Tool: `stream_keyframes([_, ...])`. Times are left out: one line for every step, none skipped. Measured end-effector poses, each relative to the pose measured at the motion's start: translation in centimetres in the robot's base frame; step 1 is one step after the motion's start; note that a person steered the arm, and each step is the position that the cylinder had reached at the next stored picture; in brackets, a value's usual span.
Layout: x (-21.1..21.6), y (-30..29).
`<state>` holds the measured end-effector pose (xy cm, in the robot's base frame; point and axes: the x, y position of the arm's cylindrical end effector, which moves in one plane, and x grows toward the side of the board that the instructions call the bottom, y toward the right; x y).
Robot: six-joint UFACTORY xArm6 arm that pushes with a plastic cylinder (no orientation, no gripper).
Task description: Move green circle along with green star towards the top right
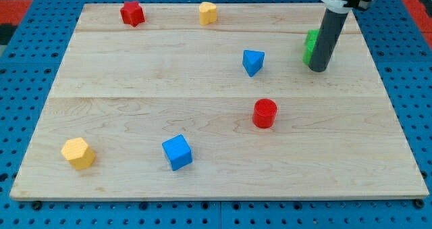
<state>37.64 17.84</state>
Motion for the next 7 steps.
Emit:
stream_keyframes([-0.5, 0.0])
stream_keyframes([-1.1, 0.0])
stream_keyframes([-1.9, 0.0])
stream_keyframes([-3.3, 0.7])
stream_keyframes([-4.3, 2.0])
stream_keyframes([-5.7, 2.9])
stream_keyframes([-7.8, 2.9])
